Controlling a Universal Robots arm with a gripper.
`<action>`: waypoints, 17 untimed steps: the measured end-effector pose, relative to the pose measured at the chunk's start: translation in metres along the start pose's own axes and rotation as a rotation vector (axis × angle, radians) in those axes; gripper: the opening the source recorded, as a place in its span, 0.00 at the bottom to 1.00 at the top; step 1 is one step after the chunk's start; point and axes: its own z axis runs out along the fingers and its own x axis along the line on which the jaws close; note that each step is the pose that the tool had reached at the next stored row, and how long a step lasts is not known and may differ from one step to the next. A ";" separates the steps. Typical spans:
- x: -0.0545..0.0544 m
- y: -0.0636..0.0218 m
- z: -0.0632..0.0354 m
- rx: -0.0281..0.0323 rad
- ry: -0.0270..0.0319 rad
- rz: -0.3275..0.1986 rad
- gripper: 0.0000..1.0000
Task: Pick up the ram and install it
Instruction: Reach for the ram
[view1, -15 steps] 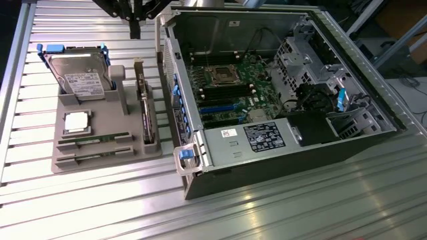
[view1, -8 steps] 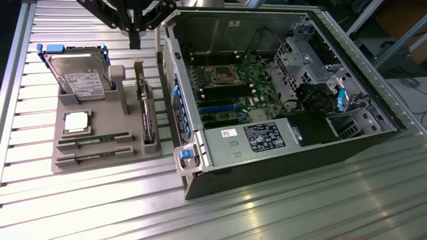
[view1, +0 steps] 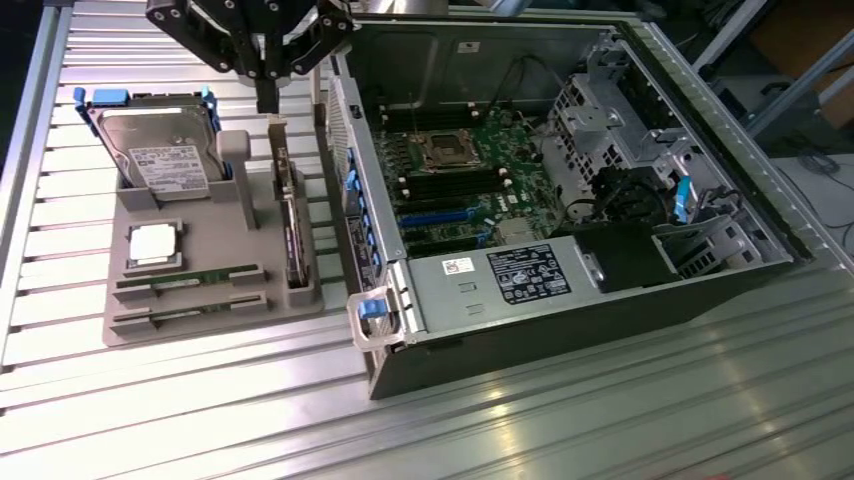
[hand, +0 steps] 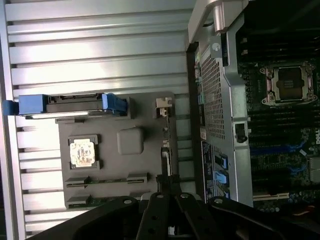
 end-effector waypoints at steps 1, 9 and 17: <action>0.000 -0.0002 0.0019 0.0000 0.0000 0.000 0.11; 0.009 -0.0023 0.0170 0.0009 0.0098 0.000 0.11; 0.056 -0.0058 0.0158 0.0007 0.0085 0.000 0.11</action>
